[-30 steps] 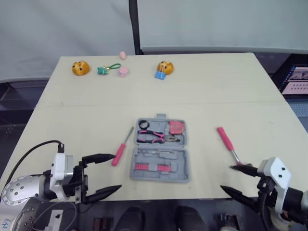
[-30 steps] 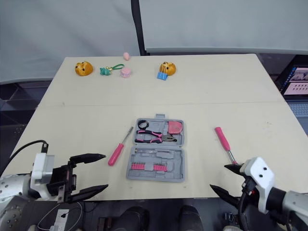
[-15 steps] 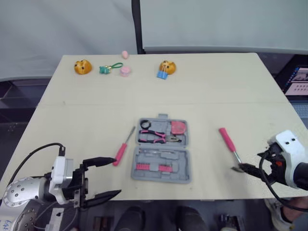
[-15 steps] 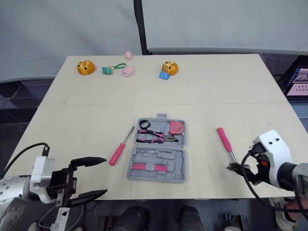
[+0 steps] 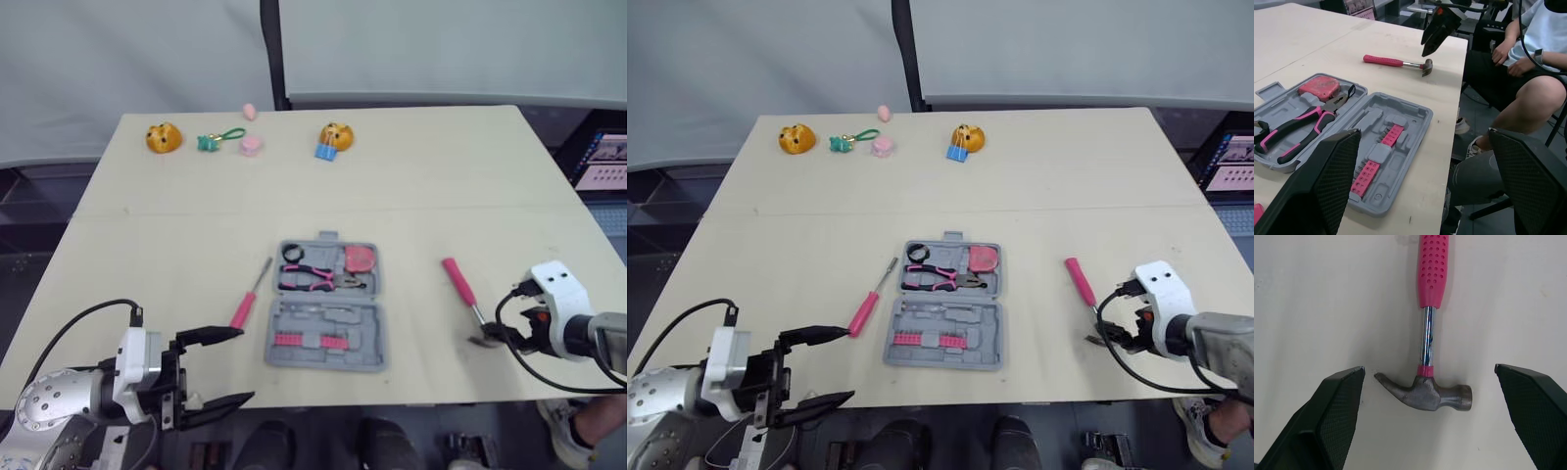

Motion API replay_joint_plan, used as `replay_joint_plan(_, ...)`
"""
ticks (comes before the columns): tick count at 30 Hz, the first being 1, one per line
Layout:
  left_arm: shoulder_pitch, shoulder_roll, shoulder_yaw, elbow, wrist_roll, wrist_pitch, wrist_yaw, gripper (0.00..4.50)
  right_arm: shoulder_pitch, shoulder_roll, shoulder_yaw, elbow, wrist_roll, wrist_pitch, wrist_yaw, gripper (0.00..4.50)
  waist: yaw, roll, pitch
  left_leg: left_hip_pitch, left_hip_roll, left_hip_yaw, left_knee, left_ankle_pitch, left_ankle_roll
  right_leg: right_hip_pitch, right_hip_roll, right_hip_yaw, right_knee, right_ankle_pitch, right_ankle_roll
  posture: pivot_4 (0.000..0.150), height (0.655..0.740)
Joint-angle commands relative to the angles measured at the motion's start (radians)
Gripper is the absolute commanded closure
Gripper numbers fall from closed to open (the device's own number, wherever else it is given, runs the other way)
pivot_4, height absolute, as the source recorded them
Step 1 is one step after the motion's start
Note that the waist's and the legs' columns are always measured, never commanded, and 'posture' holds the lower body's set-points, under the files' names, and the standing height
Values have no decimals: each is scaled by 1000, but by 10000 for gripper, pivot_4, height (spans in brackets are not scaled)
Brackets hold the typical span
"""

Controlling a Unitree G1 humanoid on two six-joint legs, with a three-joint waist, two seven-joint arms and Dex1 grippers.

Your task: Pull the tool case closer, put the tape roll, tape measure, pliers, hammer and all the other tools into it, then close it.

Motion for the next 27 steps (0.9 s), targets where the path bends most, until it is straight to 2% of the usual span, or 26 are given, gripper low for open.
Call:
replay_joint_plan(1,28,-5,16,-42,0,-18,15,595,-38,15,24,36,-35,-19,-9,0,0,0,0,0,0,0,0,0,0,0,0,0,0,0,0,1500,7121)
replay_joint_plan(14,81,-5,20,-73,3,-40,50,595,-81,60,137,141,-143,-92,-15,0,0,1,1,0,0,0,0,0,0,0,0,0,0,0,0,1500,7121)
replay_joint_plan(27,66,3,6,-72,3,-34,61,595,-60,108,120,153,-181,-78,-13,0,2,1,1,0,0,0,0,0,0,0,0,0,0,0,0,1500,7121)
